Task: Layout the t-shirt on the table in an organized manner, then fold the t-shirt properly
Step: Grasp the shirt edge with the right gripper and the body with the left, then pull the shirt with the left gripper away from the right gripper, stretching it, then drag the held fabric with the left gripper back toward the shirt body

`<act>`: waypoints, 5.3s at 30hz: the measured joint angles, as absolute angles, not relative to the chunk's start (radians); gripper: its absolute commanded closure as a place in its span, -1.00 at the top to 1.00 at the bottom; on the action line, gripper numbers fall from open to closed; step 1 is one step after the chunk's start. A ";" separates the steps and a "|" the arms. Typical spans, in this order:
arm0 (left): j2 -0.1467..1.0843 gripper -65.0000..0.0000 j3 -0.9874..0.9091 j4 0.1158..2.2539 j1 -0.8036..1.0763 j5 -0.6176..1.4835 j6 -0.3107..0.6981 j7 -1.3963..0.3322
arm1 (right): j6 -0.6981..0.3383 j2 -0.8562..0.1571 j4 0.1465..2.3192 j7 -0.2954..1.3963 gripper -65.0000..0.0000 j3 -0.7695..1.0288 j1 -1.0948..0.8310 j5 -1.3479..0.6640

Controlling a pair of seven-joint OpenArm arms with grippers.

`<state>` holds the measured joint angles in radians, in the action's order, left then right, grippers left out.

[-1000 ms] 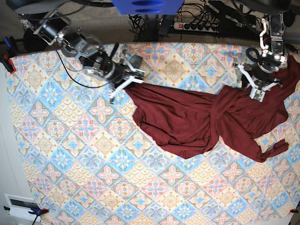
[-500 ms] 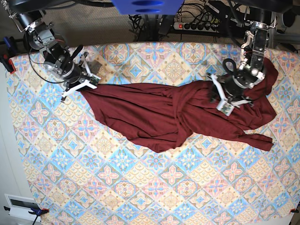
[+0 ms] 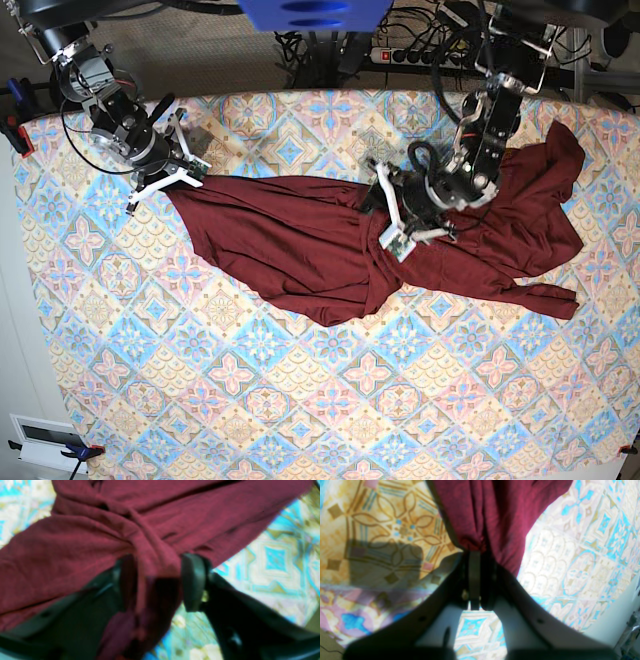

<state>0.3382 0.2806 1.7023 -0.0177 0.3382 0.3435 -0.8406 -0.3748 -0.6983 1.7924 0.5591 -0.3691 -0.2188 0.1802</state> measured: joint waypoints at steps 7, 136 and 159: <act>0.318 -0.03 0.283 1.617 -0.062 0.340 0.342 -0.840 | -0.374 -0.698 1.794 0.559 -1.00 -0.369 -0.219 0.180; 0.352 0.14 -0.420 0.569 -0.561 0.450 0.143 -0.526 | -0.374 -0.646 1.707 0.570 -1.00 -0.370 -0.146 0.184; 0.268 -1.00 -0.194 0.975 -0.458 0.441 0.129 -0.815 | -0.374 -0.646 1.755 0.573 -1.00 -0.370 -0.145 0.185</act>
